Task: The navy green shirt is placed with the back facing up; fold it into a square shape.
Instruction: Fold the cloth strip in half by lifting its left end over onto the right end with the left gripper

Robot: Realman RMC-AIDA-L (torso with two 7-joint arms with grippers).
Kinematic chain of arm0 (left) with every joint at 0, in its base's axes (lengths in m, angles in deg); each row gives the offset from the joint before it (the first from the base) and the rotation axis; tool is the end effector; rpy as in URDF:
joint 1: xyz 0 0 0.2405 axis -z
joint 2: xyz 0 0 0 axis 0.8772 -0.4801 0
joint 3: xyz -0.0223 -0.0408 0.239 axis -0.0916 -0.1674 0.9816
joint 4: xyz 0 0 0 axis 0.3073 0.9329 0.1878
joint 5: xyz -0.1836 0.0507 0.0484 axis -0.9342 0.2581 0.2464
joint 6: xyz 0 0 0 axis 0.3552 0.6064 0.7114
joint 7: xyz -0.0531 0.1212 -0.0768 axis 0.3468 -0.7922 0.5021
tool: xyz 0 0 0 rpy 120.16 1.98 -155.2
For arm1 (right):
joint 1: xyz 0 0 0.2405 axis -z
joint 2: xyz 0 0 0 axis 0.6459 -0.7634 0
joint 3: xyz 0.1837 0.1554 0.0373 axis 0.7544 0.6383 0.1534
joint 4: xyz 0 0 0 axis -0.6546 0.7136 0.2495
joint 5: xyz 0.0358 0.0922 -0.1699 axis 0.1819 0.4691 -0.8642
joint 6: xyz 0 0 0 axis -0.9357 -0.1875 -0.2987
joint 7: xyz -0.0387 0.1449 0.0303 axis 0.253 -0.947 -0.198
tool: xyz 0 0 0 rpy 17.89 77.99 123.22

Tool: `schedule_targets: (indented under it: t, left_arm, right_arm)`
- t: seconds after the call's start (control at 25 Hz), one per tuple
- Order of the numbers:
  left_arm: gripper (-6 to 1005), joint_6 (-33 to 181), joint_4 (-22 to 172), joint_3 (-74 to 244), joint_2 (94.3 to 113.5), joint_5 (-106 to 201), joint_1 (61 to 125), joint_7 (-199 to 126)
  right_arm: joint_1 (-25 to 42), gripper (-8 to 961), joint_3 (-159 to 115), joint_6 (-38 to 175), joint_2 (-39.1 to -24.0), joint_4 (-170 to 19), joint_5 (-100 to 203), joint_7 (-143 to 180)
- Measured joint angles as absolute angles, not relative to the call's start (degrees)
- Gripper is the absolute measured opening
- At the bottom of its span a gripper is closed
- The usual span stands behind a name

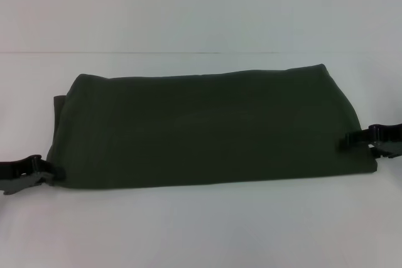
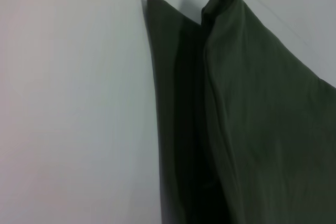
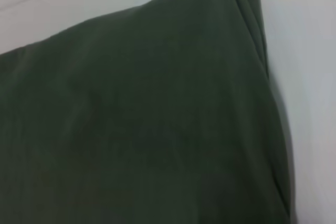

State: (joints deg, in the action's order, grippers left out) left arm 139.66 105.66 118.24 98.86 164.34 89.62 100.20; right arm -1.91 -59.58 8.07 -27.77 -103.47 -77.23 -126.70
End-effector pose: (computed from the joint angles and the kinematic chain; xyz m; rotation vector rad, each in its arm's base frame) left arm -0.3425 0.3227 0.0422 -1.9205 -1.9484 -0.4044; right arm 0.2987 0.3824 0.0370 -2.0068 1.7972 0.0399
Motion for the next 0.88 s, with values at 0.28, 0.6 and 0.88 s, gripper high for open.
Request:
schedule_targets:
  t: [0.28,0.6,0.88]
  left_arm:
    - [21,139.8,105.5,118.2,98.84,164.3,89.9,99.7]
    - [22,139.9,105.7,118.2,98.99,164.1,90.0,99.6]
    - [23,139.9,105.7,118.2,99.10,164.1,90.0,99.5]
  right_arm:
    - [-1.5,829,-59.6,8.3,-27.80,-103.5,-77.3,-126.7]
    - [-1.1,593,-60.0,7.3,-27.79,-104.0,-77.4,-126.0]
    - [-1.0,430,-60.6,6.8,-27.79,-103.8,-77.4,-126.0]
